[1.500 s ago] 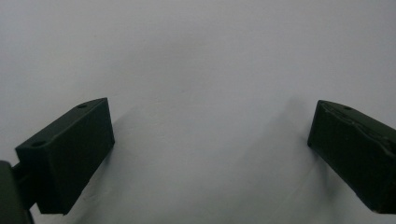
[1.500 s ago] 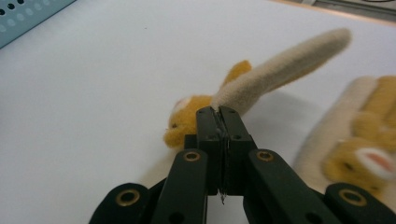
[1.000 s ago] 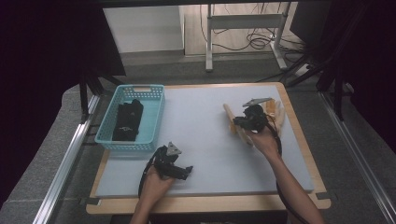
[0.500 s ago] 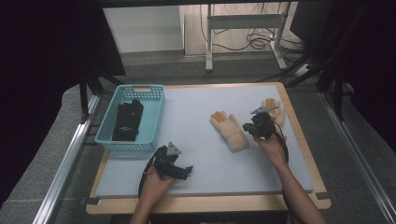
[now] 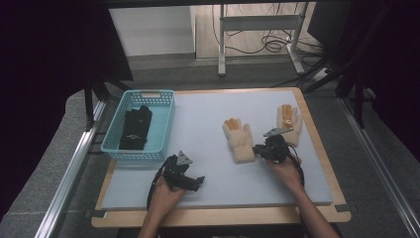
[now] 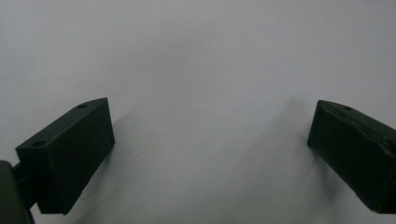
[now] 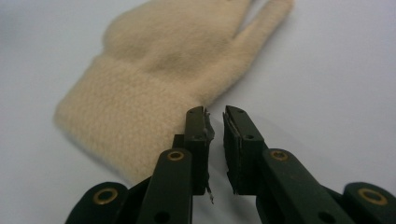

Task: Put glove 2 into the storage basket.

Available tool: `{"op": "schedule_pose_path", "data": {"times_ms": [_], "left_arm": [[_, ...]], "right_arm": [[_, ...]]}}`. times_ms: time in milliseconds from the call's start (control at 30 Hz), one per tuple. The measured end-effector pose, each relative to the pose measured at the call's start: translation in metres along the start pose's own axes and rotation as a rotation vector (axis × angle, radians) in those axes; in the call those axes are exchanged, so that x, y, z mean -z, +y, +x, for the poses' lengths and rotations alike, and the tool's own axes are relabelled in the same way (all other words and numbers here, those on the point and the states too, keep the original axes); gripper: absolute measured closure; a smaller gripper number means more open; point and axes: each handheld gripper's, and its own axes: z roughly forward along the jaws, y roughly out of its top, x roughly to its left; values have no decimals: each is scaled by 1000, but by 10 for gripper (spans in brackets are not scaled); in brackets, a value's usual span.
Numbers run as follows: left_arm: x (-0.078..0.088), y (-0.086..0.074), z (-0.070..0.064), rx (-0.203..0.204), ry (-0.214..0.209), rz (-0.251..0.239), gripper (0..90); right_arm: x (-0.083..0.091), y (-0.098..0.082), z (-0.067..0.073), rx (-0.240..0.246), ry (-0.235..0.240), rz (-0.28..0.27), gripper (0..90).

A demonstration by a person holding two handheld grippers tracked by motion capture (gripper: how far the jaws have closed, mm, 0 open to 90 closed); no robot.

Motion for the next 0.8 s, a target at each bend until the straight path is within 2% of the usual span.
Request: {"op": "schedule_pose_path", "data": {"times_ms": [200, 267, 333, 433, 533, 800], "left_arm": [[0, 0, 0, -1, 0, 0, 8], [0, 0, 0, -1, 0, 0, 9], [0, 0, 0, 0, 0, 0, 9], [0, 0, 0, 0, 0, 0, 9], [0, 0, 0, 0, 0, 0, 9], [0, 0, 0, 1, 0, 0, 9]], "right_arm": [[-6, 1, 20, 41, 49, -7, 769], [-6, 2, 23, 56, 46, -3, 745], [-4, 4, 20, 64, 35, -5, 705], [6, 7, 8, 34, 26, -27, 646], [18, 10, -8, 2, -9, -57, 596], [44, 12, -58, -41, -148, -83, 507]]}}
